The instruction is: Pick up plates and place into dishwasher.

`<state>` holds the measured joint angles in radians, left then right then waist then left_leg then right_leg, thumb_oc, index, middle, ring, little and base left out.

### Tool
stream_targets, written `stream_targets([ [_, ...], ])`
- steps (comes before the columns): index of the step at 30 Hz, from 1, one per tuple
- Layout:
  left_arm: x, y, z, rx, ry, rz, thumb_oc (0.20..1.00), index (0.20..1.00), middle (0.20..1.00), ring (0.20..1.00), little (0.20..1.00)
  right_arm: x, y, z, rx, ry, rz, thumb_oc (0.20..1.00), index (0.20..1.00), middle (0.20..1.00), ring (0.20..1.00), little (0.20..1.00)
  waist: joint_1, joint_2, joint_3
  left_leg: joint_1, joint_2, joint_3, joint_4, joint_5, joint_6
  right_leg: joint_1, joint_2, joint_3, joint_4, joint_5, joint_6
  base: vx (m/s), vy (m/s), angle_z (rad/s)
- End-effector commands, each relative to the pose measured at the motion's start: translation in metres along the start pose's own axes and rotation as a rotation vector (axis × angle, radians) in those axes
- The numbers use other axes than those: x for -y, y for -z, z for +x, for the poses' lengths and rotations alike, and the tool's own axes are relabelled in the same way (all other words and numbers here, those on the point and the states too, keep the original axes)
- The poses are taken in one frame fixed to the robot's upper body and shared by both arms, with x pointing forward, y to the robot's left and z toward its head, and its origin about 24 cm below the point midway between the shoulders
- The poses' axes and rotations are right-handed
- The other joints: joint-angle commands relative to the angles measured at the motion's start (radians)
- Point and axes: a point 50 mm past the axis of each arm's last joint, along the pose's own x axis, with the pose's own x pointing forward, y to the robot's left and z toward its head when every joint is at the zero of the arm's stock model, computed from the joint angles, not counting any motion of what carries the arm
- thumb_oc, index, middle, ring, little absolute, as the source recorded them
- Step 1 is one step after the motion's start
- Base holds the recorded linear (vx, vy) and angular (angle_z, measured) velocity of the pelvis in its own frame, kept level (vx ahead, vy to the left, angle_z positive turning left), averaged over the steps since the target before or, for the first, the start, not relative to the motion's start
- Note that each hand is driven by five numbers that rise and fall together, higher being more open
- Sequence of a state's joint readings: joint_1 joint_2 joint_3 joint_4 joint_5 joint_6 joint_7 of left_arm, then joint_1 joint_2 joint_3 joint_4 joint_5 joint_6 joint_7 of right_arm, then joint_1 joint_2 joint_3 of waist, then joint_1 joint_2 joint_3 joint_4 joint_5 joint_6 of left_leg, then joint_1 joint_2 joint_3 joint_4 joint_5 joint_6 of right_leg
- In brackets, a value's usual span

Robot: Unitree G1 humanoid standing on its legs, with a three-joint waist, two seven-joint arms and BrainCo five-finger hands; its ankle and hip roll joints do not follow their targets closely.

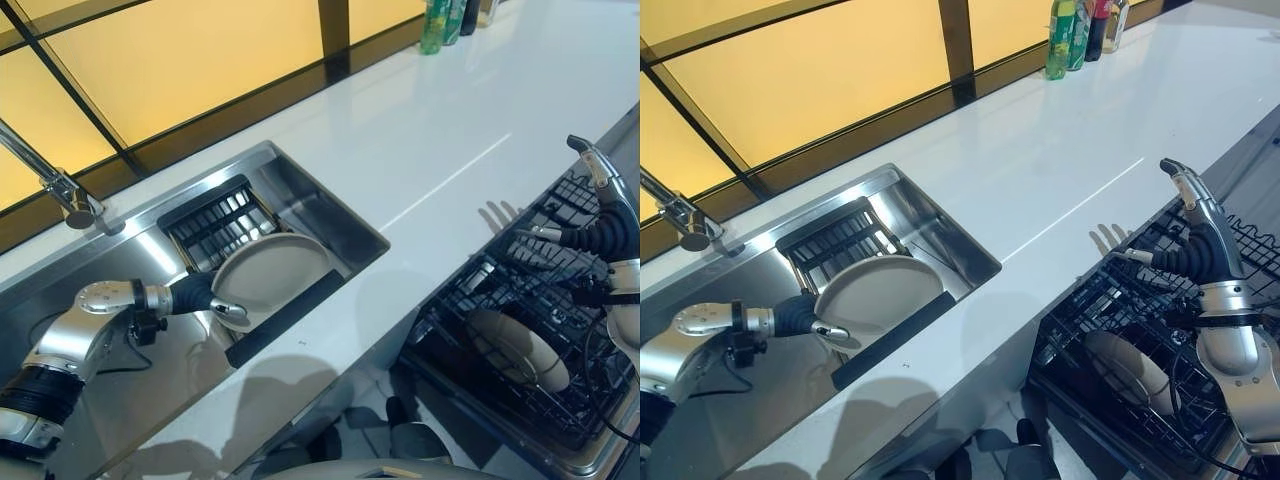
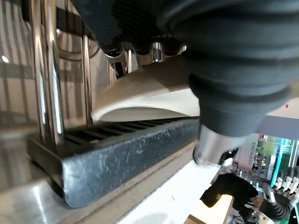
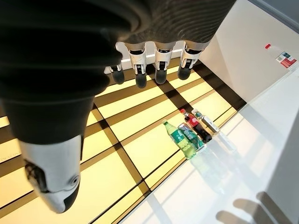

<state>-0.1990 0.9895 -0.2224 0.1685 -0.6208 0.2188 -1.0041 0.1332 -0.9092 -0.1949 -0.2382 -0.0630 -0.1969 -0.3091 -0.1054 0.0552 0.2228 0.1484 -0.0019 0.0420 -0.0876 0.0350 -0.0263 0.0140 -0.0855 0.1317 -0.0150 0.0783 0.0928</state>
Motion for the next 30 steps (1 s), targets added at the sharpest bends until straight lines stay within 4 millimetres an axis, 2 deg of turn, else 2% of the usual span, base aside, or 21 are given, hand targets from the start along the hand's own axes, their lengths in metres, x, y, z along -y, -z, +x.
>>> stream_targets([
  [1, 0.053, 0.004, 0.027, -0.007, 0.396, 0.001, 0.2, 0.2, 0.2, 0.2, 0.2, 0.006, -0.017, 0.006, 0.08, 0.049, 0.036, 1.0, 1.0, 1.0, 1.0, 1.0, -0.005, -0.025, -0.068, -0.085, -0.061, -0.029, 0.149, -0.095, 0.056, -0.022, -0.051, -0.03, 0.117, -0.053, 0.111, -0.03, -0.05, 0.13],
  [10, 0.058, 0.001, 0.022, -0.016, 0.352, 0.008, 0.2, 0.2, 0.2, 0.2, 0.2, 0.009, -0.017, 0.003, 0.063, 0.064, 0.04, 1.0, 1.0, 1.0, 1.0, 1.0, 0.012, -0.029, -0.092, -0.072, -0.057, -0.045, 0.13, -0.089, 0.053, -0.006, -0.048, -0.049, 0.104, -0.056, 0.111, -0.01, -0.038, 0.08],
  [11, 0.05, -0.001, 0.019, 0.006, 0.207, 0.027, 0.2, 0.2, 0.2, 0.2, 0.2, 0.01, -0.015, 0.001, 0.055, 0.072, 0.038, 1.0, 1.0, 1.0, 1.0, 1.0, 0.022, -0.032, -0.099, -0.068, -0.055, -0.05, 0.122, -0.085, 0.052, -0.001, -0.046, -0.055, 0.098, -0.055, 0.111, -0.01, -0.031, 0.04],
  [19, 0.016, -0.01, -0.011, 0.16, -0.329, 0.118, 0.2, 0.2, 0.2, 0.2, 0.2, 0.018, -0.012, -0.008, 0.022, 0.103, 0.04, 1.0, 1.0, 1.0, 1.0, 1.0, 0.058, -0.041, -0.121, -0.07, -0.047, -0.074, 0.091, -0.06, 0.045, 0.008, -0.044, -0.075, 0.074, -0.05, 0.103, -0.02, -0.019, 0.03],
  [22, 0.014, -0.01, -0.014, 0.175, -0.376, 0.129, 0.2, 0.2, 0.2, 0.2, 0.2, 0.018, -0.012, -0.009, 0.018, 0.106, 0.041, 1.0, 1.0, 1.0, 1.0, 1.0, 0.06, -0.042, -0.124, -0.062, -0.047, -0.079, 0.084, -0.065, 0.045, 0.016, -0.045, -0.08, 0.072, -0.06, 0.102, -0.03, -0.008, 0.01],
  [24, 0.005, -0.021, -0.031, 0.3, -0.627, 0.213, 0.2, 0.2, 0.2, 0.2, 0.2, 0.019, -0.01, -0.011, 0.014, 0.144, 0.049, 1.0, 1.0, 1.0, 1.0, 1.0, 0.079, -0.047, -0.134, -0.074, -0.041, -0.083, 0.072, -0.05, 0.039, 0.009, -0.04, -0.091, 0.067, -0.055, 0.092, -0.12, -0.045, 0.01],
  [30, 0.002, -0.044, -0.051, 0.528, -0.912, 0.298, 0.2, 0.2, 0.2, 0.2, 0.2, 0.022, -0.015, -0.008, 0.05, 0.229, 0.053, 1.0, 1.0, 1.0, 1.0, 1.0, 0.091, -0.058, -0.149, -0.074, -0.034, -0.093, 0.05, -0.038, 0.029, 0.016, -0.032, -0.108, 0.059, -0.064, 0.079, -0.07, -0.03, 0.04],
])
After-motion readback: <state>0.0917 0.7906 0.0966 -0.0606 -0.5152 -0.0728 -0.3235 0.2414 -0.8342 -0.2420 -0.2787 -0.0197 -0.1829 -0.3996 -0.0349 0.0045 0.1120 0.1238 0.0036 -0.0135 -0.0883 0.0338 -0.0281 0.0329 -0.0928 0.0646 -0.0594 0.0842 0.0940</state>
